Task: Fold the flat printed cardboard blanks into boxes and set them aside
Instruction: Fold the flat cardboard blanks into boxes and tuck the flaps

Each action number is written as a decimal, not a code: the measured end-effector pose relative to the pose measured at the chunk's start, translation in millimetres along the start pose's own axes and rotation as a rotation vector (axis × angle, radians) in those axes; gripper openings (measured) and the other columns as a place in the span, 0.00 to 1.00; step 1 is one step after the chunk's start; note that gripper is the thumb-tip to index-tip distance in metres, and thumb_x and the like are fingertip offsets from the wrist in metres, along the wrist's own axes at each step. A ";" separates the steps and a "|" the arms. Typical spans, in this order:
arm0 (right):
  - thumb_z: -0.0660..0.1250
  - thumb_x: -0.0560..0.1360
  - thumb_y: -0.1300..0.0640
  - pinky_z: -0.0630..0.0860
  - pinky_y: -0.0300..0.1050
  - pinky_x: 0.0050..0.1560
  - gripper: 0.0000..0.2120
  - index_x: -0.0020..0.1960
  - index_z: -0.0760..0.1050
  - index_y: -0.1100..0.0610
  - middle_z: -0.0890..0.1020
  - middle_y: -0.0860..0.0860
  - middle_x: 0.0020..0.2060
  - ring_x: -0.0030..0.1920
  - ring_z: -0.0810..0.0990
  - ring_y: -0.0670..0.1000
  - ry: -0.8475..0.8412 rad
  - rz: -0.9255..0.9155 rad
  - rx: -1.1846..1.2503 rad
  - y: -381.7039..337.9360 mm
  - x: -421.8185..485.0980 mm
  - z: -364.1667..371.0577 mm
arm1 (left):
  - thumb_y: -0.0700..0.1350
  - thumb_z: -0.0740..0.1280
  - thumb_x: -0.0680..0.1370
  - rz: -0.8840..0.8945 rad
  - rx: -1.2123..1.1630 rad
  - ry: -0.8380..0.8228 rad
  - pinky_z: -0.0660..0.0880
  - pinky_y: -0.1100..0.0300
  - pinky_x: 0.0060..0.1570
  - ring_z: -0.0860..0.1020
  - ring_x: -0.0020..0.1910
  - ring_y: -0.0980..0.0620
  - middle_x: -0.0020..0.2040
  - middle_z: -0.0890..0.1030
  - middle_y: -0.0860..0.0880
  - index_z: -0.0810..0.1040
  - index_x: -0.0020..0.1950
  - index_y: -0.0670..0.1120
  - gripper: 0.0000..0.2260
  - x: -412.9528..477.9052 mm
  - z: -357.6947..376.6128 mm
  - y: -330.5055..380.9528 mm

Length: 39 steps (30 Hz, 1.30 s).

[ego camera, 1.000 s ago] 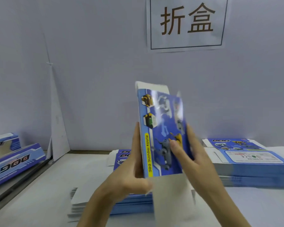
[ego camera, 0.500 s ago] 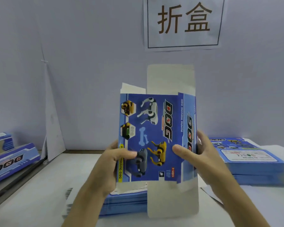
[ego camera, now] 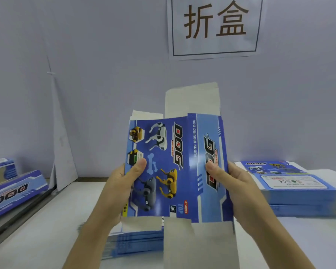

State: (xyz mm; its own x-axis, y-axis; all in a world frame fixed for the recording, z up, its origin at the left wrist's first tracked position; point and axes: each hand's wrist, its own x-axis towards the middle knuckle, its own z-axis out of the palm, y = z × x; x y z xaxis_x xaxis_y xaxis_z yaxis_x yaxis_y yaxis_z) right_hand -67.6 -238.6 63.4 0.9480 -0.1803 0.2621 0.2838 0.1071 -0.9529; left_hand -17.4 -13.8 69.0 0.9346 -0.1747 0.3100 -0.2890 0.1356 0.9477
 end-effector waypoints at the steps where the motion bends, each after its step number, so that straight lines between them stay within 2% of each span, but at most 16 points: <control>1: 0.69 0.66 0.46 0.84 0.48 0.38 0.19 0.55 0.77 0.52 0.86 0.49 0.45 0.46 0.86 0.52 0.031 -0.012 -0.006 0.7 0.4 0.4 | 0.57 0.67 0.70 0.008 0.003 0.014 0.81 0.55 0.38 0.85 0.42 0.46 0.45 0.86 0.44 0.82 0.50 0.43 0.19 0.5 0.2 -1.7; 4: 0.69 0.68 0.48 0.84 0.47 0.36 0.18 0.56 0.77 0.52 0.86 0.47 0.44 0.45 0.86 0.49 0.090 -0.039 -0.012 1.3 1.4 -0.3 | 0.58 0.70 0.66 0.029 0.000 0.008 0.80 0.48 0.47 0.84 0.48 0.44 0.49 0.85 0.45 0.83 0.52 0.47 0.20 0.3 5.0 -4.8; 8: 0.70 0.64 0.46 0.83 0.50 0.41 0.20 0.53 0.77 0.52 0.86 0.48 0.44 0.45 0.86 0.51 0.095 -0.022 -0.018 -1.4 3.0 -7.1 | 0.58 0.73 0.62 0.081 0.046 0.020 0.81 0.50 0.38 0.84 0.43 0.40 0.43 0.85 0.44 0.84 0.44 0.56 0.13 -0.5 11.3 -6.2; 10: 0.69 0.66 0.48 0.83 0.50 0.40 0.19 0.55 0.77 0.52 0.86 0.48 0.45 0.46 0.86 0.52 0.091 -0.043 -0.015 -2.7 2.0 -8.1 | 0.58 0.73 0.62 0.085 0.059 0.045 0.80 0.43 0.38 0.81 0.37 0.35 0.39 0.84 0.40 0.84 0.40 0.54 0.11 -0.7 14.2 -6.7; 12: 0.69 0.68 0.49 0.83 0.48 0.37 0.17 0.56 0.77 0.52 0.86 0.48 0.45 0.46 0.86 0.51 0.098 -0.077 -0.024 -4.2 1.0 -8.5 | 0.57 0.74 0.63 0.080 0.007 0.041 0.79 0.47 0.35 0.81 0.35 0.40 0.37 0.83 0.42 0.83 0.39 0.50 0.12 -1.9 16.0 -7.9; 15: 0.69 0.66 0.48 0.83 0.49 0.39 0.19 0.55 0.77 0.52 0.86 0.49 0.45 0.46 0.86 0.53 0.118 -0.080 -0.034 -6.5 1.3 -11.9 | 0.55 0.74 0.63 0.040 -0.023 -0.007 0.78 0.54 0.31 0.82 0.35 0.44 0.39 0.84 0.45 0.82 0.43 0.45 0.16 -3.2 18.0 -8.6; 18: 0.68 0.66 0.48 0.82 0.48 0.37 0.18 0.54 0.77 0.52 0.86 0.48 0.44 0.45 0.86 0.51 0.111 -0.081 -0.030 -9.9 0.0 -13.9 | 0.53 0.73 0.63 0.012 -0.048 0.007 0.81 0.48 0.31 0.84 0.39 0.41 0.42 0.85 0.43 0.84 0.45 0.46 0.15 -2.4 19.3 -8.5; 21: 0.68 0.65 0.48 0.81 0.41 0.32 0.15 0.52 0.77 0.49 0.86 0.44 0.43 0.44 0.86 0.47 0.104 -0.159 -0.063 -12.3 -3.2 -10.5 | 0.53 0.74 0.61 -0.017 -0.083 0.039 0.81 0.39 0.40 0.84 0.45 0.40 0.47 0.85 0.43 0.82 0.53 0.44 0.23 -2.0 19.8 -7.5; 24: 0.68 0.67 0.48 0.79 0.35 0.32 0.15 0.53 0.75 0.47 0.85 0.43 0.46 0.45 0.85 0.44 0.111 -0.244 -0.126 -14.7 -5.0 -5.0 | 0.53 0.73 0.63 -0.008 -0.120 0.099 0.81 0.42 0.36 0.83 0.40 0.40 0.46 0.85 0.41 0.78 0.57 0.39 0.28 -2.3 23.4 -5.6; 26: 0.67 0.67 0.44 0.79 0.36 0.43 0.23 0.62 0.73 0.45 0.84 0.43 0.53 0.52 0.83 0.44 0.133 -0.270 -0.154 -14.8 -5.1 -3.4 | 0.52 0.71 0.66 0.038 -0.209 0.187 0.80 0.46 0.40 0.83 0.41 0.41 0.47 0.84 0.41 0.77 0.59 0.37 0.27 -2.8 28.3 -5.7; 28: 0.68 0.68 0.37 0.73 0.44 0.61 0.37 0.73 0.63 0.44 0.73 0.43 0.67 0.66 0.73 0.45 0.267 -0.249 -0.264 -13.1 -2.4 -8.0 | 0.52 0.69 0.67 0.040 -0.388 0.289 0.80 0.47 0.46 0.83 0.49 0.45 0.52 0.84 0.46 0.78 0.61 0.45 0.24 -2.5 32.0 -6.9; 31: 0.63 0.65 0.29 0.61 0.50 0.73 0.47 0.79 0.52 0.45 0.60 0.46 0.77 0.74 0.62 0.47 0.418 -0.183 -0.434 -11.8 -1.0 -16.5 | 0.48 0.68 0.68 -0.012 -0.685 0.309 0.83 0.50 0.40 0.84 0.43 0.49 0.47 0.85 0.48 0.80 0.57 0.48 0.18 -0.1 33.8 -6.4; 33: 0.63 0.60 0.27 0.66 0.46 0.68 0.51 0.78 0.54 0.45 0.64 0.46 0.75 0.70 0.68 0.47 0.300 -0.099 -0.425 -11.5 -0.7 -19.2 | 0.43 0.68 0.67 -0.032 -0.798 0.273 0.83 0.53 0.41 0.84 0.40 0.50 0.43 0.85 0.47 0.83 0.49 0.46 0.11 1.3 37.2 -5.1; 35: 0.66 0.57 0.25 0.72 0.37 0.57 0.52 0.76 0.57 0.41 0.71 0.43 0.70 0.62 0.74 0.40 0.010 -0.022 -0.359 -10.3 -1.4 -13.2 | 0.39 0.67 0.66 -0.065 -0.857 0.226 0.82 0.57 0.35 0.84 0.36 0.51 0.37 0.85 0.46 0.84 0.39 0.45 0.07 0.2 43.9 -5.3; 37: 0.70 0.55 0.27 0.71 0.35 0.61 0.50 0.73 0.57 0.37 0.71 0.32 0.64 0.63 0.72 0.34 -0.245 -0.003 -0.369 -3.7 -4.9 -0.7 | 0.39 0.67 0.66 -0.089 -0.898 0.180 0.82 0.58 0.32 0.85 0.35 0.51 0.37 0.85 0.45 0.85 0.33 0.45 0.07 -2.1 52.3 -6.5; 39: 0.72 0.56 0.31 0.69 0.39 0.66 0.40 0.65 0.65 0.37 0.76 0.27 0.57 0.61 0.73 0.31 -0.261 -0.092 -0.411 7.4 -5.8 10.5 | 0.40 0.69 0.65 -0.134 -0.891 0.109 0.81 0.58 0.31 0.85 0.36 0.49 0.38 0.85 0.43 0.86 0.32 0.44 0.06 -5.8 59.9 -7.1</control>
State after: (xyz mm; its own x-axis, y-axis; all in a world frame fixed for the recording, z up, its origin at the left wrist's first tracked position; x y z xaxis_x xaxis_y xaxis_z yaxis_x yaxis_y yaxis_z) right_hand -69.4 -226.5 56.5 0.9409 0.0859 0.3277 0.3380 -0.3021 -0.8913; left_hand -33.2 -72.2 65.0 0.9763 -0.1563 0.1498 0.0489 0.8330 0.5510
